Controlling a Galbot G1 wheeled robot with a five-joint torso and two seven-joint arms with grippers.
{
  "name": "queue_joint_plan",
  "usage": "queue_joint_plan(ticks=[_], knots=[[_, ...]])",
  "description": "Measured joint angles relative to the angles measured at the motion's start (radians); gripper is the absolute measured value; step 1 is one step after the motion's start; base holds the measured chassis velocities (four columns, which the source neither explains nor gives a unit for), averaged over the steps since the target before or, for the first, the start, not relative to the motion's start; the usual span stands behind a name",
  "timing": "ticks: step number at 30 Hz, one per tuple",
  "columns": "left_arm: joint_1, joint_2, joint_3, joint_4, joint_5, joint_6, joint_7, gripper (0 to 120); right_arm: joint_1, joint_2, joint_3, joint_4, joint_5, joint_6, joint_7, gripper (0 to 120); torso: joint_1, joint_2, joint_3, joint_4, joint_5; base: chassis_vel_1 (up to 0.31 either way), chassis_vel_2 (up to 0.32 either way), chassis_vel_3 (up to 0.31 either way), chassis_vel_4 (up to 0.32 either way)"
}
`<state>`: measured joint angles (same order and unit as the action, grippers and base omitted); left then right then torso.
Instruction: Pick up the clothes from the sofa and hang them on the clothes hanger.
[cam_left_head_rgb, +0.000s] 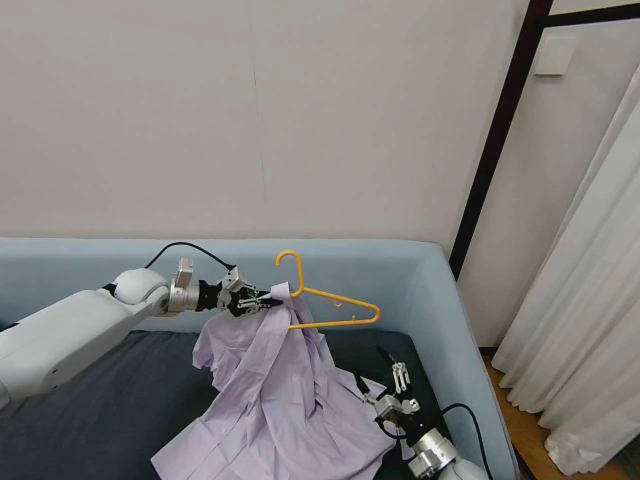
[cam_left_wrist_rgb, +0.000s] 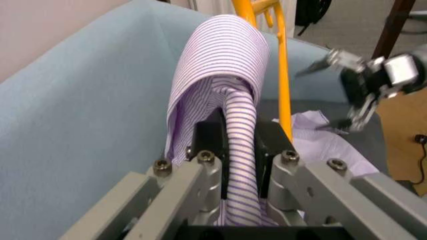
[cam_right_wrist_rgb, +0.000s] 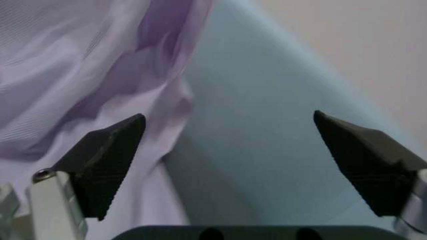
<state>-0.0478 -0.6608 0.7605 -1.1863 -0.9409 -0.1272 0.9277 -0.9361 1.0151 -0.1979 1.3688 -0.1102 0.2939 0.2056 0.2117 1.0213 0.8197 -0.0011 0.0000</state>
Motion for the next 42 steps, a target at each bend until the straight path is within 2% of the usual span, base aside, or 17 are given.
queue_joint_plan(ticks=[1,3,4,9,10,13,15,19,20,24,32,35,39,42], knots=[[0.011,0.007,-0.010,-0.008,0.002,-0.001,0.000,8,0.039,0.008,-0.033,-0.028,0.107,-0.031,-0.048,100,0.000,0.000,0.000,0.0001,0.0000,0.000,0.000,0.000,0.000],[0.031,0.017,-0.034,-0.018,0.006,-0.002,0.002,8,0.116,0.027,-0.075,-0.075,0.230,-0.076,-0.111,100,0.000,0.000,0.000,0.0001,-0.0005,0.000,0.000,0.000,0.000],[0.031,0.017,-0.034,-0.018,0.006,-0.002,0.002,8,0.116,0.027,-0.075,-0.075,0.230,-0.076,-0.111,100,0.000,0.000,0.000,0.0001,-0.0005,0.000,0.000,0.000,0.000],[0.074,0.046,-0.076,-0.027,0.019,-0.006,0.019,8,0.289,0.087,-0.132,-0.232,0.407,-0.148,-0.246,100,0.000,0.000,0.000,0.0004,-0.0005,0.000,0.000,0.000,0.000],[0.074,0.046,-0.076,-0.027,0.019,-0.006,0.019,8,0.289,0.087,-0.132,-0.232,0.407,-0.148,-0.246,100,0.000,0.000,0.000,0.0004,-0.0005,0.000,0.000,0.000,0.000],[0.097,0.053,-0.097,-0.036,0.023,-0.008,0.026,8,0.340,0.135,-0.143,-0.353,0.482,-0.173,-0.340,100,0.000,0.000,0.000,0.0000,-0.0004,0.000,0.000,0.000,0.000],[0.104,0.054,-0.102,-0.040,0.023,-0.008,0.026,8,0.348,0.153,-0.140,-0.390,0.487,-0.179,-0.356,100,0.000,0.000,0.000,-0.0002,-0.0003,0.000,0.000,0.000,0.000],[0.117,0.063,-0.109,-0.051,0.025,-0.008,0.030,8,0.373,0.248,-0.097,-0.552,0.460,-0.174,-0.358,100,0.000,0.000,0.000,-0.0004,-0.0004,0.000,0.000,0.000,0.000],[0.117,0.063,-0.109,-0.051,0.025,-0.008,0.030,8,0.373,0.248,-0.097,-0.552,0.460,-0.174,-0.358,100,0.000,0.000,0.000,-0.0004,-0.0004,0.000,0.000,0.000,0.000],[0.125,0.082,-0.111,-0.066,0.023,-0.008,0.032,8,0.403,0.328,-0.067,-0.652,0.426,-0.153,-0.337,100,0.000,0.000,0.000,0.0002,-0.0004,0.000,0.000,0.000,0.000],[0.146,0.092,-0.137,-0.065,0.022,-0.008,0.038,8,0.440,0.396,-0.040,-0.765,0.366,-0.140,-0.322,100,0.000,0.000,0.000,0.0000,-0.0003,0.000,0.000,0.000,0.000],[0.164,0.099,-0.155,-0.069,0.022,-0.008,0.041,8,0.446,0.407,-0.028,-0.796,0.357,-0.139,-0.317,90,0.000,0.000,0.000,-0.0001,-0.0005,0.000,0.000,0.000,0.000],[0.180,0.105,-0.167,-0.076,0.025,-0.008,0.043,8,0.444,0.406,-0.024,-0.799,0.361,-0.143,-0.314,85,0.000,0.000,0.000,0.0000,-0.0004,0.000,0.000,0.000,0.000],[0.187,0.116,-0.170,-0.085,0.031,-0.008,0.044,8,0.435,0.397,-0.030,-0.792,0.356,-0.136,-0.319,70,0.000,0.000,0.000,-0.0001,-0.0003,0.000,0.000,0.000,0.000]])
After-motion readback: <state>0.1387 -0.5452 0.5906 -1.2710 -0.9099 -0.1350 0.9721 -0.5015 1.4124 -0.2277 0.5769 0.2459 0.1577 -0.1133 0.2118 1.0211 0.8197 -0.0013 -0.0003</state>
